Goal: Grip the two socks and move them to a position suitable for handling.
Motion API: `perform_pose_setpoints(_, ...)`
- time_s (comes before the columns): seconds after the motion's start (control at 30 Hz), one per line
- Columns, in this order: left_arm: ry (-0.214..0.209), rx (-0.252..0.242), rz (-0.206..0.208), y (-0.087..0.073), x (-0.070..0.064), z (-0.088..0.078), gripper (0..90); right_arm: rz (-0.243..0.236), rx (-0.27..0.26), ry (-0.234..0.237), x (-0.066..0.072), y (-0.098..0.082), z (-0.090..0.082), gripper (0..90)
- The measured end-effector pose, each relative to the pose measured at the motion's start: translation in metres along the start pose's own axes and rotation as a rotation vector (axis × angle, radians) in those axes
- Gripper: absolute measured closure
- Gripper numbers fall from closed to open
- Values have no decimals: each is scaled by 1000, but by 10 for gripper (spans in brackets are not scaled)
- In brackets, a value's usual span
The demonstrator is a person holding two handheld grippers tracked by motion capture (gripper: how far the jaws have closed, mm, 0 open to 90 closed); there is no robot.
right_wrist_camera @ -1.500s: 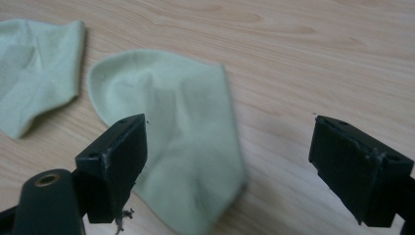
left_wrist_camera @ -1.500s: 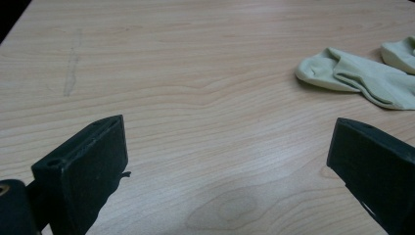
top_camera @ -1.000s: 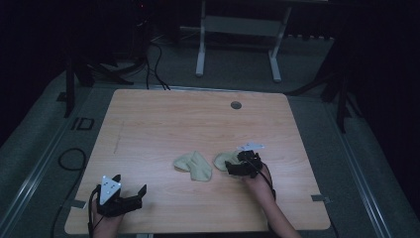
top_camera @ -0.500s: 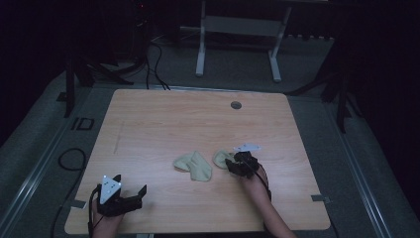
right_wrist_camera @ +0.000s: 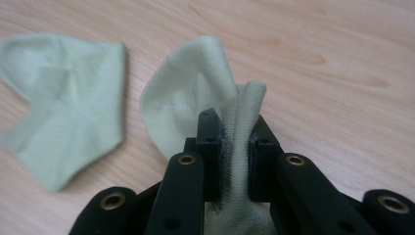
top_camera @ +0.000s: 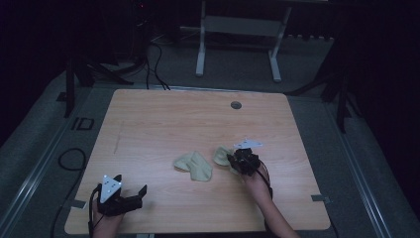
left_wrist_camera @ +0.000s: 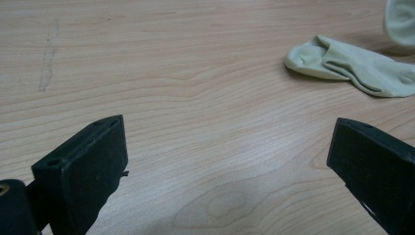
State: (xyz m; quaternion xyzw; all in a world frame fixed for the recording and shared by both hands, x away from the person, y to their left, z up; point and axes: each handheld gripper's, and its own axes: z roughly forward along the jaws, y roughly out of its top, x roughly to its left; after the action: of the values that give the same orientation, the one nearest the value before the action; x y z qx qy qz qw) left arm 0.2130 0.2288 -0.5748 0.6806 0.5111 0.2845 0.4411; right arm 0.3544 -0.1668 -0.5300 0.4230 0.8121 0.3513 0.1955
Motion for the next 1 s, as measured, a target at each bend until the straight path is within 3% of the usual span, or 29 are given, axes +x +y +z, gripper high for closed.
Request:
perform_pose_setpoints(0.37,-7,4,5,0,-1,2,15,-22,-76,62,15,4,-42,799)
perform_pose_setpoints(0.4,-7,6,5,0,-1,2,15,-38,-96,72,20,5,-54,799)
perform_pose_setpoints(0.43,-7,7,5,0,-1,2,15,-38,-96,72,20,5,-54,799)
perform_pose_setpoints(0.57,-13,11,10,0,-1,3,15,-64,-143,92,26,6,-81,799)
perform_pose_setpoints(0.7,-18,7,8,1,-2,3,15,-70,-162,98,30,5,-94,799)
perform_pose_setpoints(0.73,-16,7,9,1,-3,3,15,-67,-182,111,35,3,-104,798)
perform_pose_setpoints(0.9,-21,7,14,1,-4,4,15,-88,-187,147,47,-7,-114,798)
perform_pose_setpoints(1.0,-18,5,17,1,-4,3,15,-100,-153,164,59,-28,-109,798)
